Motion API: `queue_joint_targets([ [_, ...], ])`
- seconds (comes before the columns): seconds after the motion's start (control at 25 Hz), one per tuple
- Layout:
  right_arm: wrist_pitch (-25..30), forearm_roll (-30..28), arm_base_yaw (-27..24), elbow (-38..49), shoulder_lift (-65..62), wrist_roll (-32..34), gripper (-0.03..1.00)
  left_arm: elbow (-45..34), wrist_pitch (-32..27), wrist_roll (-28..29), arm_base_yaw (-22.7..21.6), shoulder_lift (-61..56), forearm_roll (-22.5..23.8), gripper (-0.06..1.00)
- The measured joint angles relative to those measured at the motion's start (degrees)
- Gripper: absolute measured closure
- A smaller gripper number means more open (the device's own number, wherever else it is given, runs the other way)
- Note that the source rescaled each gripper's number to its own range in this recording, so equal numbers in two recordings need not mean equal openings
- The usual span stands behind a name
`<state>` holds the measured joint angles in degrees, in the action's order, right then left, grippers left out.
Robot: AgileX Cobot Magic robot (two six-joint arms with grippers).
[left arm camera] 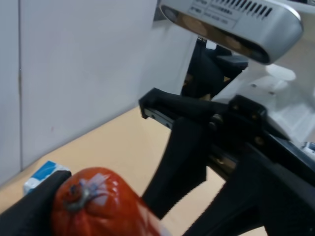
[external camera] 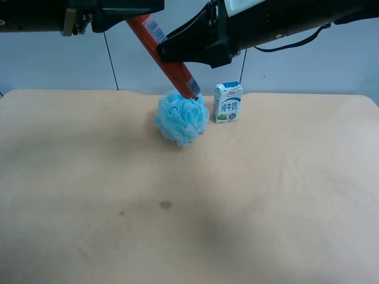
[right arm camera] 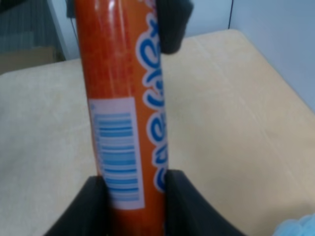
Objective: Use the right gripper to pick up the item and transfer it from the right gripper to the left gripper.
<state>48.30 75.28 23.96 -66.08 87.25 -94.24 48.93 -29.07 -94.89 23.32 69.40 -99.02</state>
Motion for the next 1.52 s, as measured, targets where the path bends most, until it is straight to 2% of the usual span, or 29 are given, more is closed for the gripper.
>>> queue_joint_targets([
  [0.36,-0.1,0.2,0.0,0.0,0.0,0.4,0.96,0.3,0.8,-0.1,0.0,3.1,-0.1,0.02],
  [0.44,-0.1,0.2,0.0,0.0,0.0,0.4,0.96,0.3,1.0,-0.1,0.0,4.0,-0.1,0.08],
  [0.48,-0.1,0.2,0.0,0.0,0.0,0.4,0.96,0.3,1.0,-0.1,0.0,4.3,-0.1,0.19],
  [0.56,-0.1,0.2,0.0,0.0,0.0,0.4,0.96,0.4,1.0,-0.1,0.0,4.3,-0.1,0.28],
  [0.76,-0.1,0.2,0.0,0.0,0.0,0.5,0.96,2.2,1.0,-0.1,0.0,4.4,-0.1,0.36],
  [0.84,-0.1,0.2,0.0,0.0,0.0,0.5,0.96,3.2,1.0,-0.1,0.0,4.4,-0.1,0.47],
  [1.0,0.3,0.2,0.0,0.0,0.0,0.5,0.96,3.9,1.1,-0.1,0.0,4.4,-0.1,0.89],
  [1.04,0.3,0.2,0.0,0.0,0.0,0.4,0.96,3.9,1.0,-0.1,0.0,4.4,-0.2,0.93],
  [1.52,-0.4,0.0,0.2,0.0,0.0,1.3,0.97,3.9,0.7,-0.9,0.0,4.4,-0.2,0.93],
])
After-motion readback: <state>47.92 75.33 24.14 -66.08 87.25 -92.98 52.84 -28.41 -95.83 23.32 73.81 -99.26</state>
